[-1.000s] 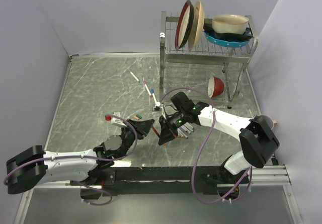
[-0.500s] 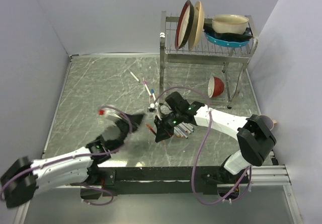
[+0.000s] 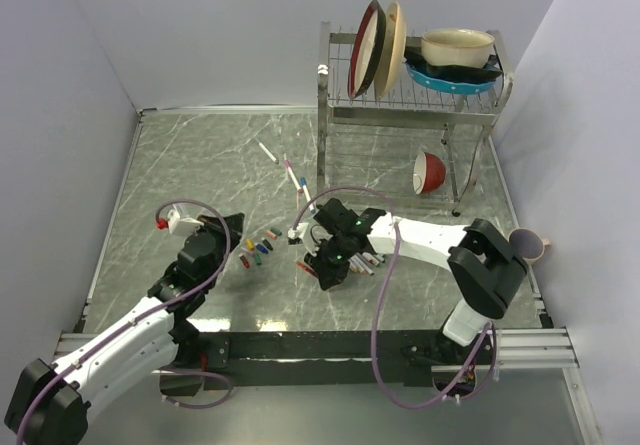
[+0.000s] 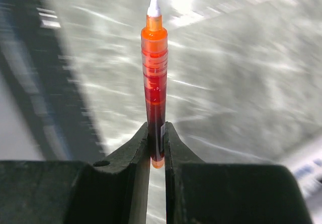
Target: Open the pen caps
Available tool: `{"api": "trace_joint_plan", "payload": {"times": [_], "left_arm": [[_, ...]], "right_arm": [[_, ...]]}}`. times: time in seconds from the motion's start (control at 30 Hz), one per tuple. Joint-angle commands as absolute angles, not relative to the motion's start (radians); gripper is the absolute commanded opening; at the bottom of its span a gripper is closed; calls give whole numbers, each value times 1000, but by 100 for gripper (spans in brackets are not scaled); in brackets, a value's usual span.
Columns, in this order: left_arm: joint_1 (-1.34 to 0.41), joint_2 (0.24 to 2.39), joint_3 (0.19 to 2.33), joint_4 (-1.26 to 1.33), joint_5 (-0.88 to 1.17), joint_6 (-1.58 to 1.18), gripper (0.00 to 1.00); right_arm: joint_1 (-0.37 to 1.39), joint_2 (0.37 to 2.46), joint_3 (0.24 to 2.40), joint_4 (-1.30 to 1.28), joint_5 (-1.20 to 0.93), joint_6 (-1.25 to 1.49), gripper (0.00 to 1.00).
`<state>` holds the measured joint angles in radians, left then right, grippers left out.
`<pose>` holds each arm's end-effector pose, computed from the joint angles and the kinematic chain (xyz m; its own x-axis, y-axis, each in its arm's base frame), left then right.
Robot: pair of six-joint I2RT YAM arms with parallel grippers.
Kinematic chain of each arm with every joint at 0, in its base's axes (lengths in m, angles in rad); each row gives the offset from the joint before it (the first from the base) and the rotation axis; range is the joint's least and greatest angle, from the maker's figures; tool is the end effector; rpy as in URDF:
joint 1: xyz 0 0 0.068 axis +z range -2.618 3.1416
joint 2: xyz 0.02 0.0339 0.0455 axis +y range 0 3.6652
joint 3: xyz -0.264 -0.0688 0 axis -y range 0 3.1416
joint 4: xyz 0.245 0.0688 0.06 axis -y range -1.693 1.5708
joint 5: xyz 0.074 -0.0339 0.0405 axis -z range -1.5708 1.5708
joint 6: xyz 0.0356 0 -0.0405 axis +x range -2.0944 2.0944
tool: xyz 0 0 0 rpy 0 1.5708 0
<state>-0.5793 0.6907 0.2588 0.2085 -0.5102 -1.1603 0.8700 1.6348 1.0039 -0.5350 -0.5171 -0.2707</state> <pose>0.1489 -0.0766 0.2103 -0.1466 -0.8602 -0.4884 -0.1384 0.5067 -0.8510 0.1874 0.2494 0.1844 -0.3599 -0.7870 -0.5011 -0.9197 0.2088 0.3325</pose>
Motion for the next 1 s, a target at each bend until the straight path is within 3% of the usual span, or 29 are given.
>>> {"api": "trace_joint_plan", "payload": {"times": [0.0, 0.17, 0.77, 0.97], "left_arm": [[-574, 687, 236, 36, -457, -1232, 1], [-574, 658, 203, -80, -456, -1296, 1], [-574, 752, 189, -189, -442, -1397, 18], [-574, 765, 190, -195, -448, -1404, 24]], "right_arm": [[867, 1692, 1061, -591, -279, -327, 0], [871, 1726, 1072, -589, -167, -314, 0], [876, 1764, 1086, -577, -2, -282, 38], [859, 1741, 1086, -566, 60, -281, 40]]}}
